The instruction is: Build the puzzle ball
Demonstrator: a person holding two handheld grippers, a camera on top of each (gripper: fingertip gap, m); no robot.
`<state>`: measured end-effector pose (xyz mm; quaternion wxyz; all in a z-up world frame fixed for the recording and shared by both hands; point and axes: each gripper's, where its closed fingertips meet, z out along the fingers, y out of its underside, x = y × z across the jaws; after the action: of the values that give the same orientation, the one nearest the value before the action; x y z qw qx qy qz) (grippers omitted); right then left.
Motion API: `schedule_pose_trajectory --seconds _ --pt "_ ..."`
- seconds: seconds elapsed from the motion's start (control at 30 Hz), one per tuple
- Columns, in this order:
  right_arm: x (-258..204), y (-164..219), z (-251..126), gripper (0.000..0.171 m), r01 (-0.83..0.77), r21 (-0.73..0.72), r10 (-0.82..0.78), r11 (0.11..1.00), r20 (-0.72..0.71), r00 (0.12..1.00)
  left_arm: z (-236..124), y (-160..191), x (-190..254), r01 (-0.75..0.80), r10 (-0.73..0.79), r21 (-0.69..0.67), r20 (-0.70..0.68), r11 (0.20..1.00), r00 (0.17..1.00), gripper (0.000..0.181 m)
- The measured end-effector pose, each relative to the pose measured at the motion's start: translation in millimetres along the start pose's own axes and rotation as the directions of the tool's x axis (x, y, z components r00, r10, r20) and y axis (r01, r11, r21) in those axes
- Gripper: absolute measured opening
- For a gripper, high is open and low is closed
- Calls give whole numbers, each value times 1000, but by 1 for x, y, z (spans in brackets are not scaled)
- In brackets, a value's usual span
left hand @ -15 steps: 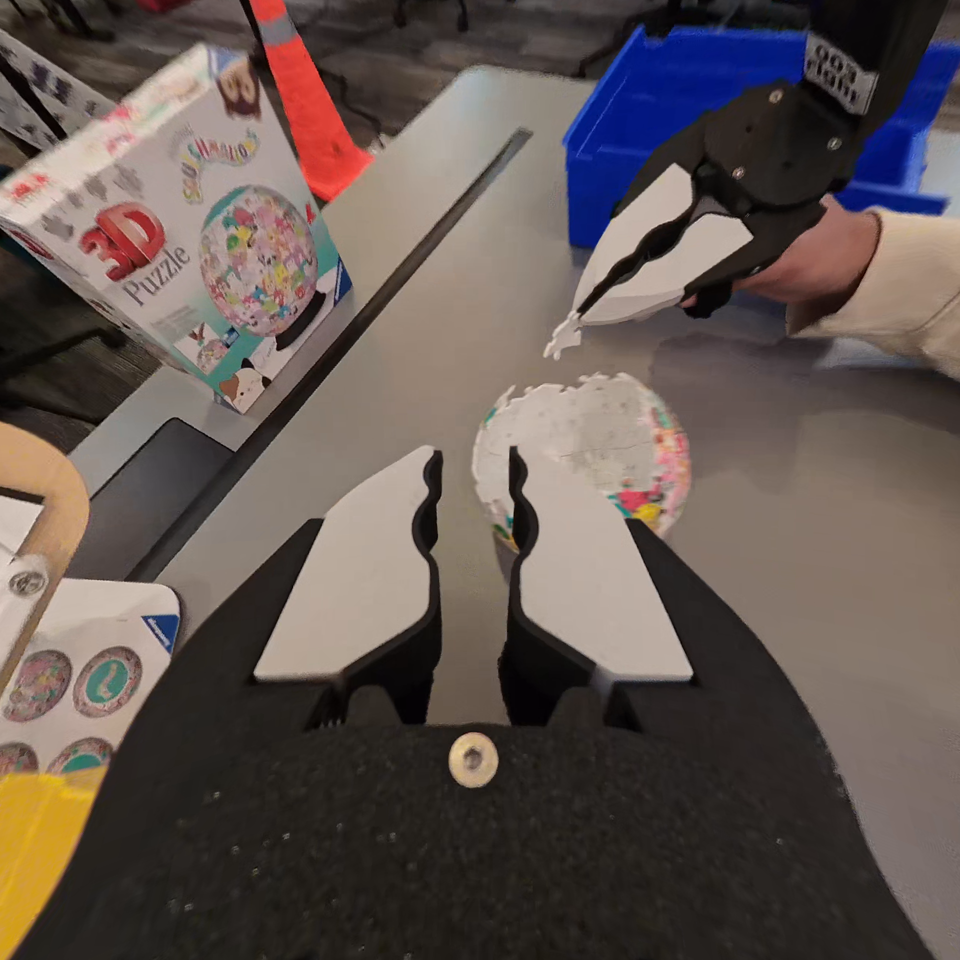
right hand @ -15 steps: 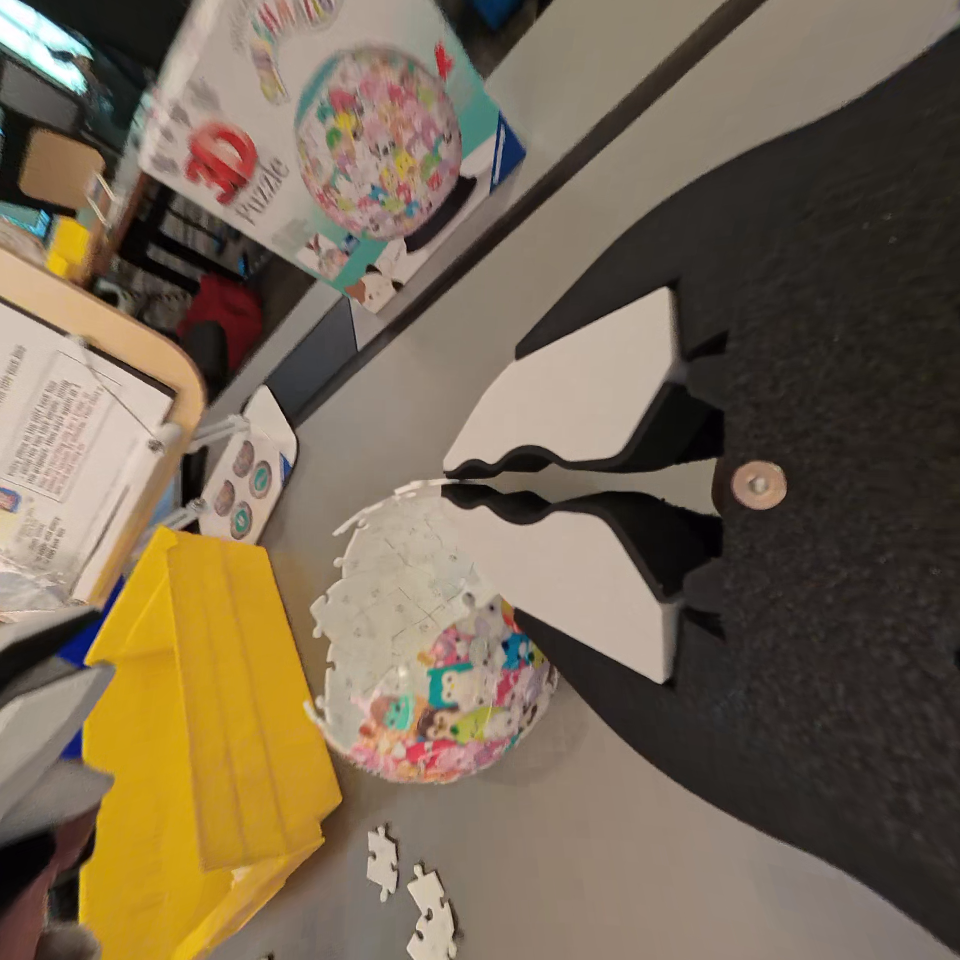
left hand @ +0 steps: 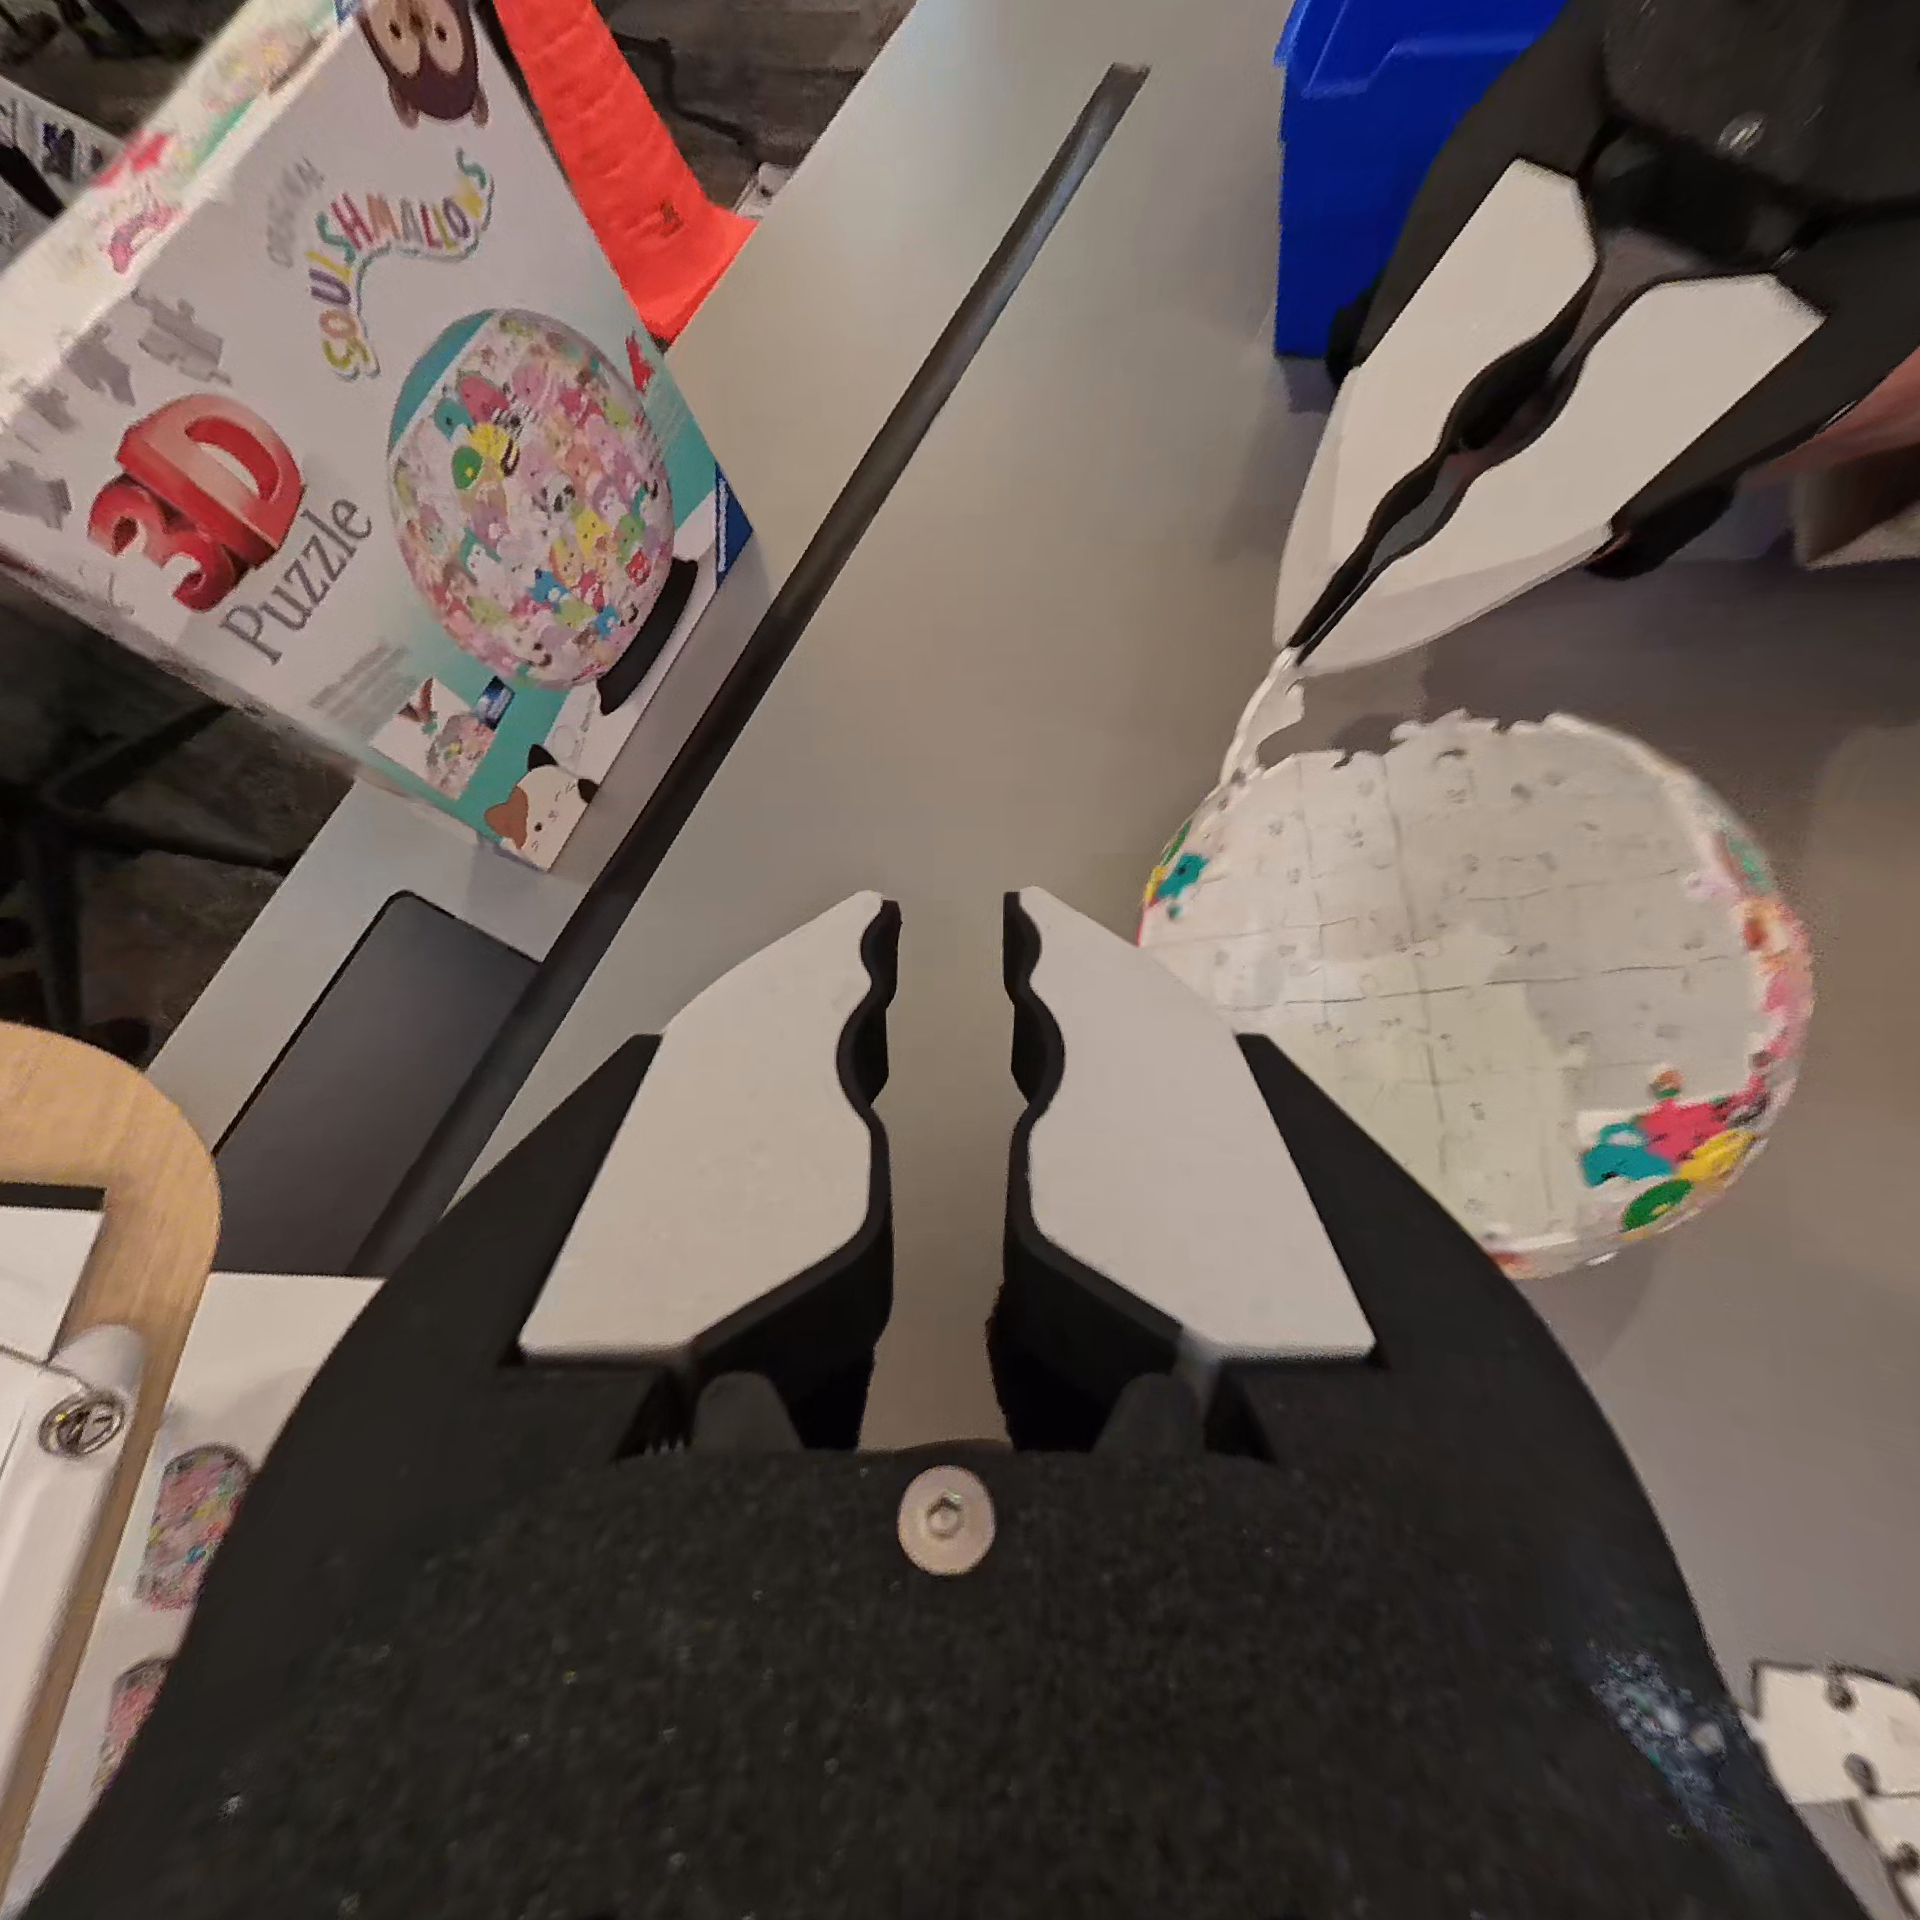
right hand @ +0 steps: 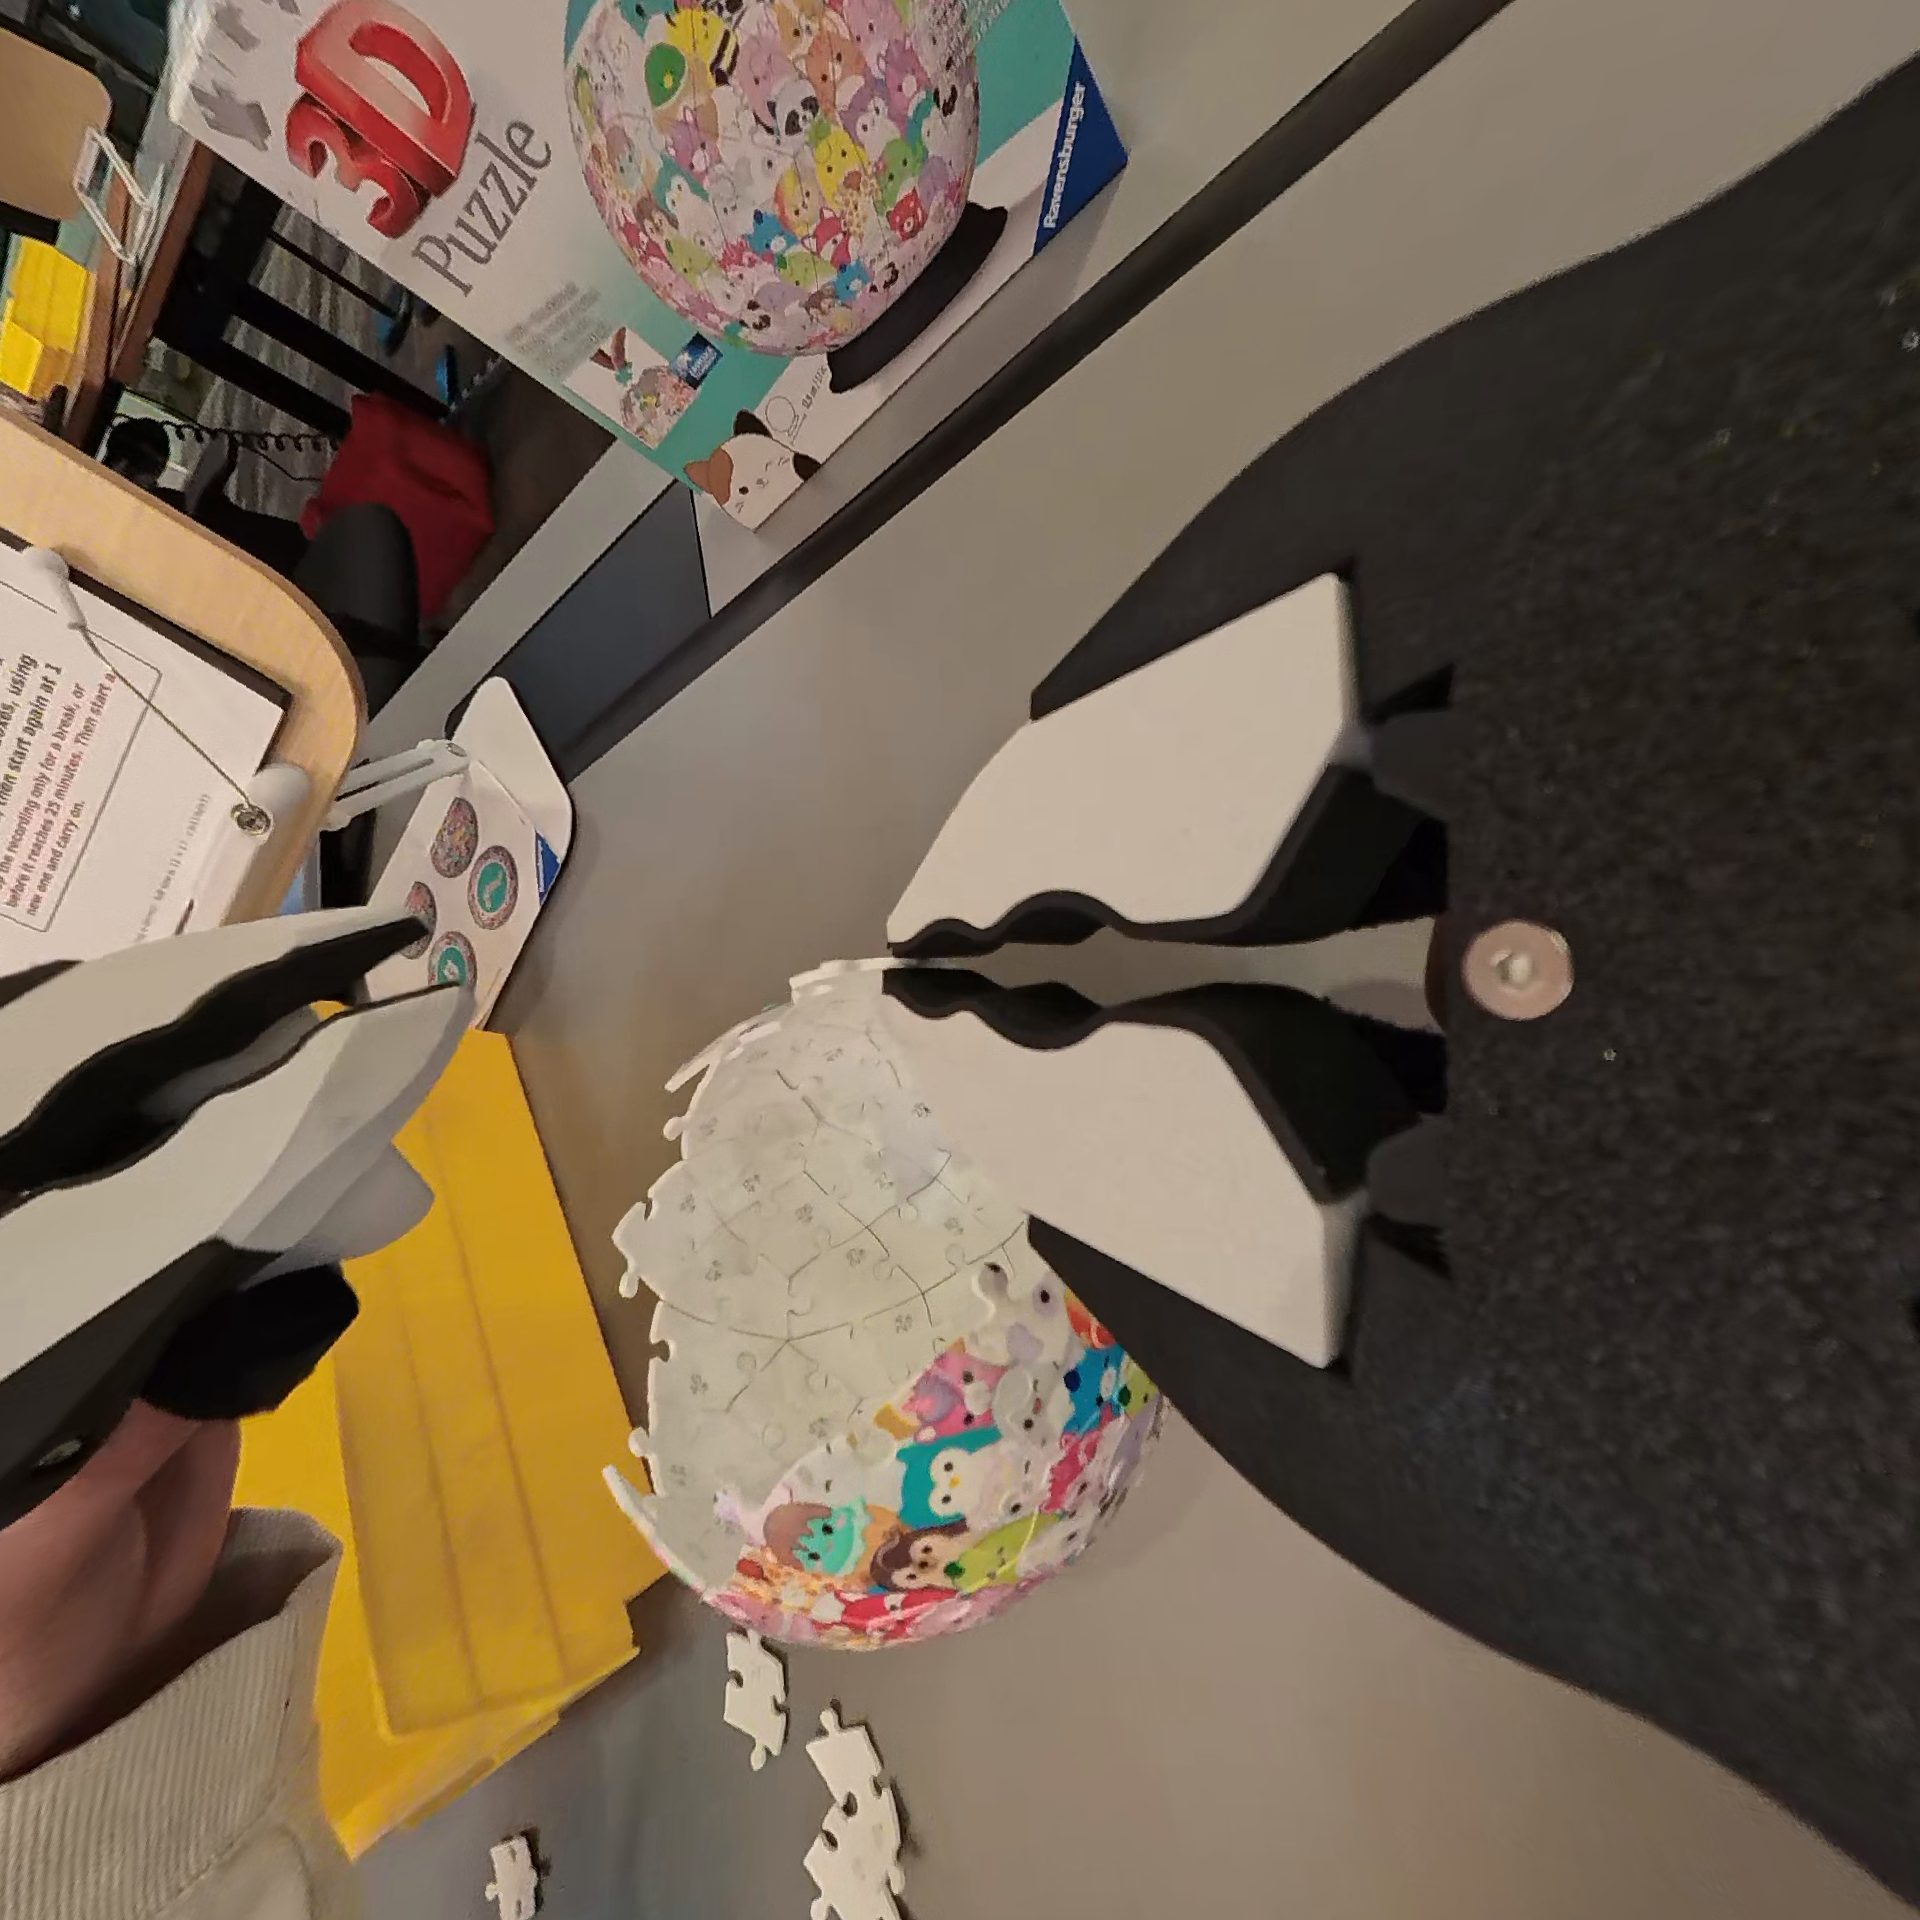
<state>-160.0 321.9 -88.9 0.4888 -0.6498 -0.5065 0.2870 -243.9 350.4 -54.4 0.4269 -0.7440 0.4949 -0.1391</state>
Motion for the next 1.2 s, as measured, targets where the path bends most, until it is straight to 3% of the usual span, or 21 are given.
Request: schedule_pose_trajectory --seconds 0.23,0.37,0.5,0.57,0.7,1.2 --pt "5 2 -5 2 1 -18 -2 1000 -39 999 -1 -23 27 -23 24 35 -36 999 999 19" --pt "4 -23 -27 2 -41 96 46 995 -45 998 -10 -40 43 23 -16 81 -75 996 997 20" --pt "-21 -83 -52 2 -293 394 221 871 218 951 -24 -66 74 149 -105 192 -223 970 969 21" --pt "-30 -101 -59 2 -397 463 254 793 342 905 -30 -77 86 191 -123 244 -268 951 955 22" --pt "-39 -119 -68 2 -485 534 250 693 452 856 -45 -98 95 288 -166 367 -328 885 930 15" --pt "-38 -127 -76 2 -461 581 235 671 423 875 -41 -102 105 361 -217 391 -366 847 905 11"
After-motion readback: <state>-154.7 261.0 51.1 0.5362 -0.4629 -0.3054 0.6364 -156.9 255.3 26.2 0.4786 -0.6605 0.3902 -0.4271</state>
